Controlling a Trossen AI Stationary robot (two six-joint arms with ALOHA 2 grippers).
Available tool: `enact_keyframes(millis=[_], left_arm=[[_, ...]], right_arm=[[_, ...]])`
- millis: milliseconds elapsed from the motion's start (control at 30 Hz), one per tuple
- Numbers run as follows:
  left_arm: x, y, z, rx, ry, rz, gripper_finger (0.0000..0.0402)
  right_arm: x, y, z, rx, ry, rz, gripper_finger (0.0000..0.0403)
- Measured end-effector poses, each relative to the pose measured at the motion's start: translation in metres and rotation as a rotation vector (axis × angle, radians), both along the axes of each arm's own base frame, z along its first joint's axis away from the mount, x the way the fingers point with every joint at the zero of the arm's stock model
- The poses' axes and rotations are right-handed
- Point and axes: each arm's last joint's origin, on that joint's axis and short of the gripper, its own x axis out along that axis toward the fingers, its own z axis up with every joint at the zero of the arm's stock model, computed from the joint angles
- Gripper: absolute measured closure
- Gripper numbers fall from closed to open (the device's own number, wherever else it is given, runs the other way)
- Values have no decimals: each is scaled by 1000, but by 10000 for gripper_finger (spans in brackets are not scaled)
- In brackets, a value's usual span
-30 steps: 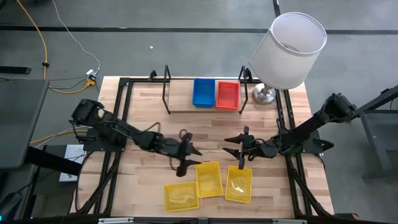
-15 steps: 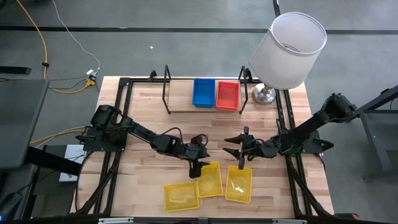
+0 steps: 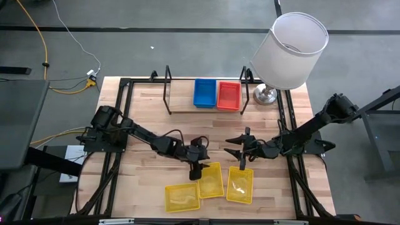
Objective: Stack baskets on shelf by color
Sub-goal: Put the middle yellow bin on the shelf
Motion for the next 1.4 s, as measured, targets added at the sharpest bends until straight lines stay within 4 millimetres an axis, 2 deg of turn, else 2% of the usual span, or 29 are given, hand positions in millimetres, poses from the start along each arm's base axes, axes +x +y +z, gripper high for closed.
enact_keyframes(millis=[1400], left_arm=[[-2, -3, -11, -12, 67, -7, 229]], right_arm=[[0, 0, 1, 5, -8, 0, 222]])
